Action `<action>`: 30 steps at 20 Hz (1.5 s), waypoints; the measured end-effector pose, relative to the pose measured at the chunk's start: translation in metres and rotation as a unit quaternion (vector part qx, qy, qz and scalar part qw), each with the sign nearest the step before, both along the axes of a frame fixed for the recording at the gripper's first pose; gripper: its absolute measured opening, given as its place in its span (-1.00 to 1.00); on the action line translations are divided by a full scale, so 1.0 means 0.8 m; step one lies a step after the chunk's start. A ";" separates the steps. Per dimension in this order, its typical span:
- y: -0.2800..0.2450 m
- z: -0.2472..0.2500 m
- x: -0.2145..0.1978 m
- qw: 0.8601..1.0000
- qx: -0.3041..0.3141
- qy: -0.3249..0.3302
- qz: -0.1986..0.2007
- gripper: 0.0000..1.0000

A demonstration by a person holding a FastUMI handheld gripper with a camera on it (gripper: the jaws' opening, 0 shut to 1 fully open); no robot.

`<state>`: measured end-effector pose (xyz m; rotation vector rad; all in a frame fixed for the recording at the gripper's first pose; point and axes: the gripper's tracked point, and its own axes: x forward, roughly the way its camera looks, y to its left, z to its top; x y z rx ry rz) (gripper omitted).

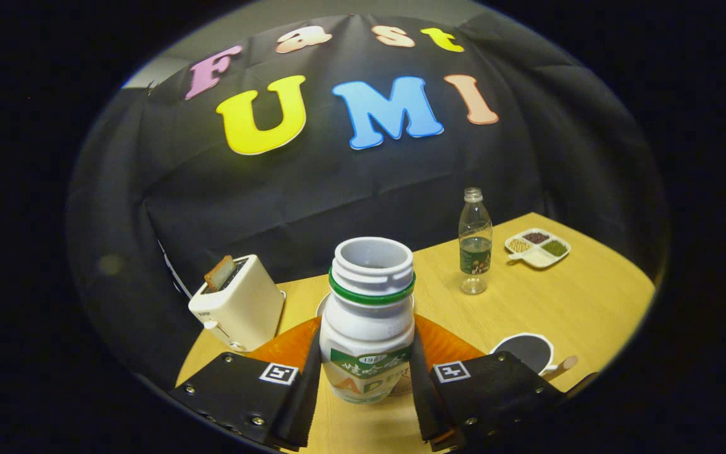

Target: Take the bottle from table, then pour the juice into the cup, finally place the bottle on the coaster

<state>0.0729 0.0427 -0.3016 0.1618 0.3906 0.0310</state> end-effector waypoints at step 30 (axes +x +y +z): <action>0.013 -0.102 0.058 0.989 -0.137 0.039 0.034 0.27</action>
